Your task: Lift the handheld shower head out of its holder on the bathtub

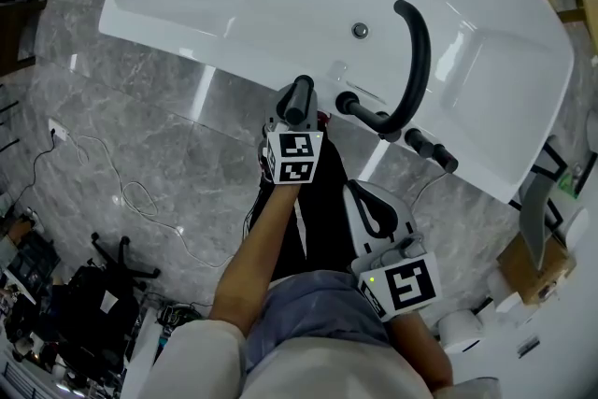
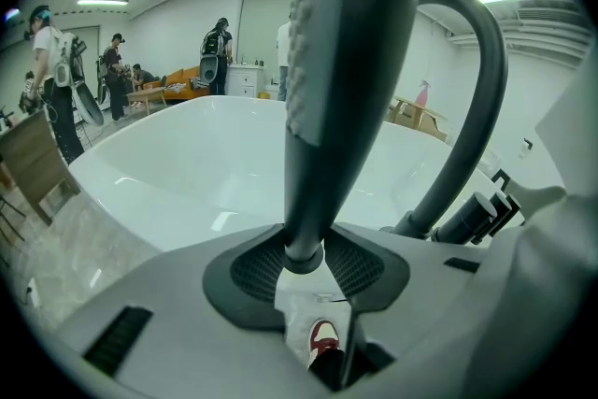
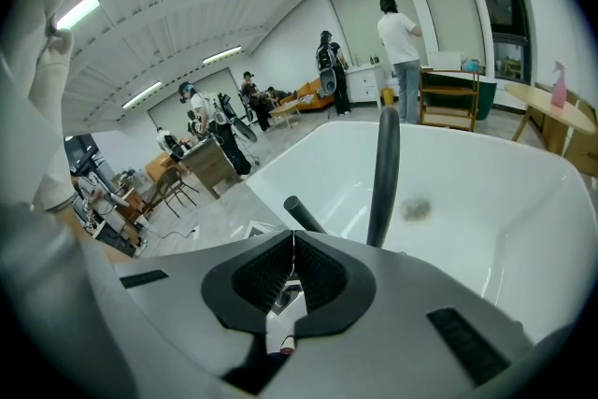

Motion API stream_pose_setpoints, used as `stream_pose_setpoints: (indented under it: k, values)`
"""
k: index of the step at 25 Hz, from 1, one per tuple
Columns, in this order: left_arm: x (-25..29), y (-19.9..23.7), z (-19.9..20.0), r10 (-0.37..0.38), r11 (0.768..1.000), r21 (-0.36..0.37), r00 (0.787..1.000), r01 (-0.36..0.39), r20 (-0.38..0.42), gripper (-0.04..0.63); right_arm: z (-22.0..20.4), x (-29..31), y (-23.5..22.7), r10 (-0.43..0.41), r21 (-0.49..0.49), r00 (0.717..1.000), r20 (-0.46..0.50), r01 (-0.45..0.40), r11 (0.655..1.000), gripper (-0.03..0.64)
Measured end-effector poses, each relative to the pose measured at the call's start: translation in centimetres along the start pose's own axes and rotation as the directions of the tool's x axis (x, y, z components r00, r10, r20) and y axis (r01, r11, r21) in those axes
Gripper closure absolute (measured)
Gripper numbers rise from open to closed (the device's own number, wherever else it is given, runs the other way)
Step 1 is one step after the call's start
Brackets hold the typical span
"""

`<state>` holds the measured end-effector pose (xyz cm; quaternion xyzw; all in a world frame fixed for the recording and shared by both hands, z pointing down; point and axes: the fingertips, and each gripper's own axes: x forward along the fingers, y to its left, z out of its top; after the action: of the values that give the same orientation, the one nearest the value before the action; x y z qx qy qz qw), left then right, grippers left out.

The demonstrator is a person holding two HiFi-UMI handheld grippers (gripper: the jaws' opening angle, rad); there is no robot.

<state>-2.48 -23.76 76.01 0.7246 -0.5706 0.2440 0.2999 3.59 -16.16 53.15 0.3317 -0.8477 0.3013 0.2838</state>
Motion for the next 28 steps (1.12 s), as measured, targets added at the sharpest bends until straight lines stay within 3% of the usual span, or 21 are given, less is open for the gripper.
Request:
stream_pose_setpoints:
  k: [20,28]
  values:
    - [-4.9,0.1,3.1,-0.037,0.999,0.013,0.998,0.037,0.041,0.457,2.9,-1.3,2.7,-0.005,-0.022,0.995,0.098,0.007,1.000,0.597]
    - [-9.4,-0.4,7.4,-0.089,0.995,0.065,0.989,0.082,0.115,0.457,4.2,-2.7,3.9,-0.022,-0.019,0.988,0.150,0.026,0.999,0.597]
